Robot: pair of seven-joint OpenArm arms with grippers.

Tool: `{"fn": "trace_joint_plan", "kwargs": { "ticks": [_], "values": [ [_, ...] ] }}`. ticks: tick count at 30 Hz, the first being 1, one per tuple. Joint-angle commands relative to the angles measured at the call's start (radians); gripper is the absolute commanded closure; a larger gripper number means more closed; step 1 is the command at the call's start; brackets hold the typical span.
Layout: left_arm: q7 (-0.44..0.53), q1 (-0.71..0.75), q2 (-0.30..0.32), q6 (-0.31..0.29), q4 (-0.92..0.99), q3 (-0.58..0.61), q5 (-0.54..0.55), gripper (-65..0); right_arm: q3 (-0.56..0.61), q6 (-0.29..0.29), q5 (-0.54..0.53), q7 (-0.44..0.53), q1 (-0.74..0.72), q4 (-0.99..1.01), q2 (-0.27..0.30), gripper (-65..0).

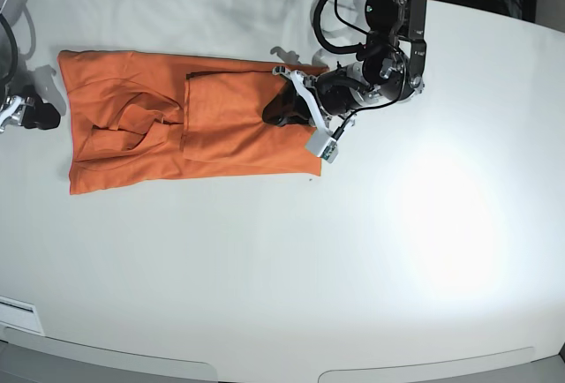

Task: Fold the T-shirt properly
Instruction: 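Press the folded end down with the left gripper while the right gripper regrasps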

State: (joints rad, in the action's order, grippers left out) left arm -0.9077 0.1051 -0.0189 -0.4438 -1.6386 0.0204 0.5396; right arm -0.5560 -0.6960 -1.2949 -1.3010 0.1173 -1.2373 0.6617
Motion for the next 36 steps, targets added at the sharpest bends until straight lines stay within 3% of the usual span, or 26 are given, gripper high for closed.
{"fn": "trace_joint_plan", "kwargs": {
  "ticks": [1,7,19,28,36],
  "values": [
    [-0.016,-0.006,0.002,0.019,-0.009,-0.002,-0.026,0.0,-0.010,-0.002,-0.040,0.006,-0.009,0.010,0.024,-33.3],
    [-0.016,-0.006,0.002,0.019,-0.009,-0.002,-0.003,0.0,-0.006,-0.002,-0.074,-0.027,-0.013,0.121,-0.040,-33.2],
    [-0.017,-0.006,0.002,0.019,-0.009,-0.002,-0.003,0.0,-0.006,-0.002,-0.063,-0.074,-0.015,0.120,-0.163,-33.2],
    [-0.017,-0.006,0.002,0.018,-0.009,-0.002,0.019,0.0,0.004,-0.002,-0.067,-0.072,-0.016,0.120,-0.188,-33.2],
    [-0.017,-0.006,0.002,0.018,-0.009,-0.002,0.019,0.0,0.096,-0.002,-0.062,-0.039,-0.031,0.120,-0.196,-33.2]
  ]
}}
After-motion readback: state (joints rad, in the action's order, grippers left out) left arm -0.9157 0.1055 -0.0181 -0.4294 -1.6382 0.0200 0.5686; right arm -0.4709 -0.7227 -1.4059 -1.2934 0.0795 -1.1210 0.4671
